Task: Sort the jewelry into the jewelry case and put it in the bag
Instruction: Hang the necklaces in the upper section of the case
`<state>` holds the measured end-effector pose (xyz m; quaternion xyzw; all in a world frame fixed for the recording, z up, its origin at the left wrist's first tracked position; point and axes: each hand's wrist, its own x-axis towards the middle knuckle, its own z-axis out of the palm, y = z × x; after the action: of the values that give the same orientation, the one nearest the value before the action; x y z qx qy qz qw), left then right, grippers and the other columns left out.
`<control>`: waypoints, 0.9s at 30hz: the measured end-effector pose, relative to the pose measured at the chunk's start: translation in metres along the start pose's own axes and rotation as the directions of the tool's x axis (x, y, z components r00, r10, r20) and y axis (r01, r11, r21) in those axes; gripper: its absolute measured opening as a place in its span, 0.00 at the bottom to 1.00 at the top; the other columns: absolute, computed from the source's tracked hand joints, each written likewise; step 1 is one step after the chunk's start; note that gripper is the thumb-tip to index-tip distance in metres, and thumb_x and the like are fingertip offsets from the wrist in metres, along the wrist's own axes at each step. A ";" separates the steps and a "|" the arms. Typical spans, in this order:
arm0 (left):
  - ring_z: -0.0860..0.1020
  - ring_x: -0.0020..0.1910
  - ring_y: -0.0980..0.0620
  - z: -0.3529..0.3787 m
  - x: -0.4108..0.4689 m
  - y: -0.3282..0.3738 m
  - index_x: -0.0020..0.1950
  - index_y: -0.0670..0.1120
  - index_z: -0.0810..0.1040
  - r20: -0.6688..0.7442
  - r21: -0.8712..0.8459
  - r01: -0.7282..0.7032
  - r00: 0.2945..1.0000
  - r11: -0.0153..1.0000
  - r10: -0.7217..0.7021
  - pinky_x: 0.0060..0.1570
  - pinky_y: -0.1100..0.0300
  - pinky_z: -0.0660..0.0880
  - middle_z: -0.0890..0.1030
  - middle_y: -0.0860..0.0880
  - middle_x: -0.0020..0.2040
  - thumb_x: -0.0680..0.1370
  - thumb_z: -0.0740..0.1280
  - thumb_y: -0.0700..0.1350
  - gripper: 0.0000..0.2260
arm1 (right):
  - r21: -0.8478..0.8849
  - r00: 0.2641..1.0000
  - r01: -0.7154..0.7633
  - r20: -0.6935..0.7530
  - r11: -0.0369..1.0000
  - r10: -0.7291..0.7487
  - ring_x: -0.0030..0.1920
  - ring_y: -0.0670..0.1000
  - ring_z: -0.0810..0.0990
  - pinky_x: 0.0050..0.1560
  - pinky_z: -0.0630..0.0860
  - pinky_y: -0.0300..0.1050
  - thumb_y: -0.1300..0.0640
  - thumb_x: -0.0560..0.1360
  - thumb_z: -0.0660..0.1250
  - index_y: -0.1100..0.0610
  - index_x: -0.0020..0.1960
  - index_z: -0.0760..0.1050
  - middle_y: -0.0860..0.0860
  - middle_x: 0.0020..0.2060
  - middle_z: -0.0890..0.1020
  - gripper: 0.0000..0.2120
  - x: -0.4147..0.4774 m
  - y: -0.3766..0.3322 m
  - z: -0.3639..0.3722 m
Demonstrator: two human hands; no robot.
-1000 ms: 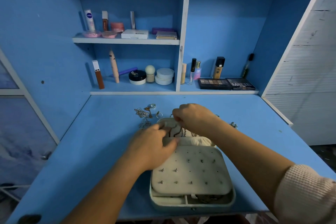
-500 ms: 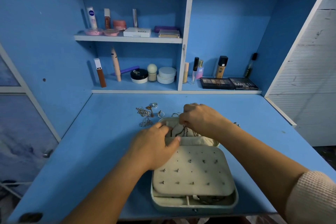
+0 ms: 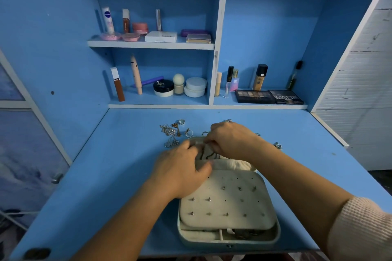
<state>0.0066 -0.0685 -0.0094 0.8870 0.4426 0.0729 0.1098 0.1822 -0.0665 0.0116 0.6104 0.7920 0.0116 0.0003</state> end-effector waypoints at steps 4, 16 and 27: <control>0.73 0.59 0.50 0.000 0.002 -0.001 0.69 0.58 0.66 -0.002 -0.009 -0.016 1.000 1.000 0.016 0.53 0.54 0.71 0.70 0.53 0.59 0.78 0.54 0.64 0.22 | 0.026 0.995 -0.086 0.047 0.996 0.085 0.51 0.54 0.77 0.47 0.76 0.49 0.55 0.77 0.59 0.54 0.56 0.77 0.52 0.50 0.77 0.12 0.002 -0.004 -0.001; 0.71 0.63 0.47 0.001 0.006 -0.003 0.70 0.56 0.67 0.011 0.009 -0.022 1.000 1.000 0.022 0.58 0.51 0.71 0.69 0.51 0.61 0.77 0.55 0.65 0.24 | 0.182 0.926 -0.352 0.213 0.918 0.312 0.40 0.56 0.77 0.39 0.77 0.47 0.53 0.76 0.62 0.61 0.44 0.75 0.57 0.41 0.78 0.11 0.016 -0.007 -0.011; 0.70 0.61 0.49 0.001 0.006 -0.003 0.66 0.54 0.70 0.002 -0.012 -0.016 1.000 1.000 0.016 0.58 0.51 0.70 0.68 0.52 0.59 0.75 0.56 0.64 0.23 | 0.270 0.950 -0.313 0.086 0.911 0.301 0.48 0.56 0.80 0.48 0.80 0.52 0.56 0.73 0.63 0.59 0.47 0.80 0.55 0.43 0.83 0.09 0.004 -0.003 0.002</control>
<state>0.0081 -0.0618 -0.0112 0.8899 0.4350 0.0753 0.1149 0.1784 -0.0628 0.0101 0.7211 0.6798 -0.1137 -0.0709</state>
